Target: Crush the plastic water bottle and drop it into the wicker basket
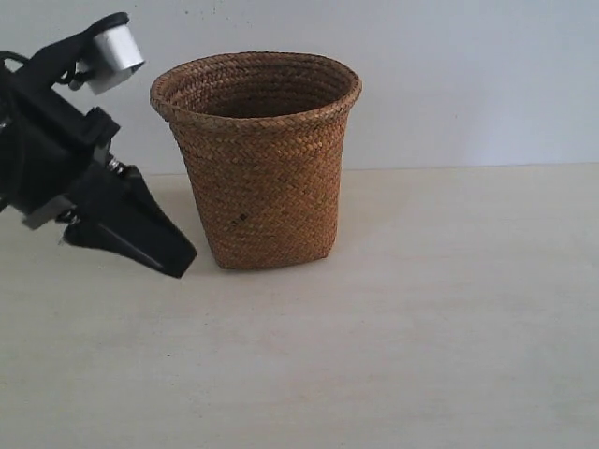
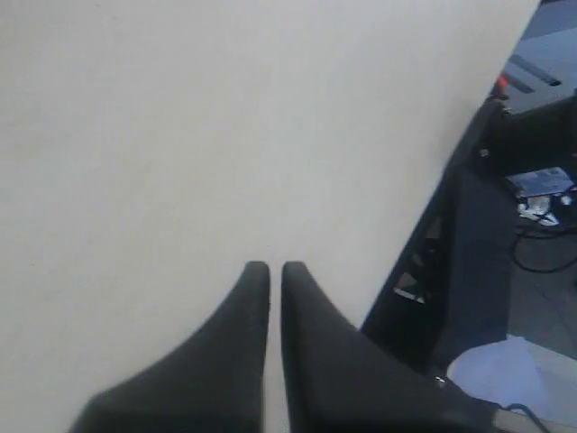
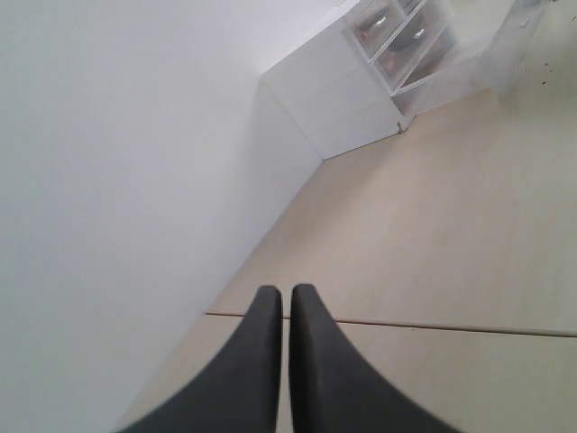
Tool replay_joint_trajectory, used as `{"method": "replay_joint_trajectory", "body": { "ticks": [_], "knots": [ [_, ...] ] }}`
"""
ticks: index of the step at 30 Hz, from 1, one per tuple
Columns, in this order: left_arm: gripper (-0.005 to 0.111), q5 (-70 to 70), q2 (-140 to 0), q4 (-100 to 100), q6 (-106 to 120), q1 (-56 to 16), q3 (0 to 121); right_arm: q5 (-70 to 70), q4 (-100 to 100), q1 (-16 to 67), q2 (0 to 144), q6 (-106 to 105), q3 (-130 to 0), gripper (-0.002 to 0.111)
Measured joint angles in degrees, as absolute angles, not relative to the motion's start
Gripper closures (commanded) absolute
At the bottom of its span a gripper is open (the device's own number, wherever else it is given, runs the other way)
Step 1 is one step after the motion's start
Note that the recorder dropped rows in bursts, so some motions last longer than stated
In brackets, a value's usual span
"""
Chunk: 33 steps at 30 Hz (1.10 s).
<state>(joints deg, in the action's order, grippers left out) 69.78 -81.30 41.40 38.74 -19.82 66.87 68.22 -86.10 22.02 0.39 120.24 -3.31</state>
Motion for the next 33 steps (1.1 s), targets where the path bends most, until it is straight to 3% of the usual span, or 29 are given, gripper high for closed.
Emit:
{"method": "replay_joint_trajectory", "body": {
  "ticks": [7,18,24,28,33],
  "knots": [
    [0.103,69.78,-69.92,55.30,40.50,-19.86,55.14,68.22,-86.10,22.02,0.39,120.24,-3.31,0.108],
    [0.103,69.18,-66.17,59.54,44.31,-19.96,54.15,68.22,-86.10,22.02,0.39,120.24,-3.31,0.108],
    [0.103,27.42,-47.75,72.33,61.38,-18.95,42.60,68.22,-86.10,22.02,0.39,120.24,-3.31,0.108],
    [0.103,10.14,-36.87,75.20,62.10,-16.32,35.17,68.22,-86.10,22.02,0.39,120.24,-3.31,0.108],
    [0.103,-1.97,-23.51,75.84,62.45,-10.59,26.50,68.22,-86.10,22.02,0.39,120.24,-3.31,0.108]
  ]
}}
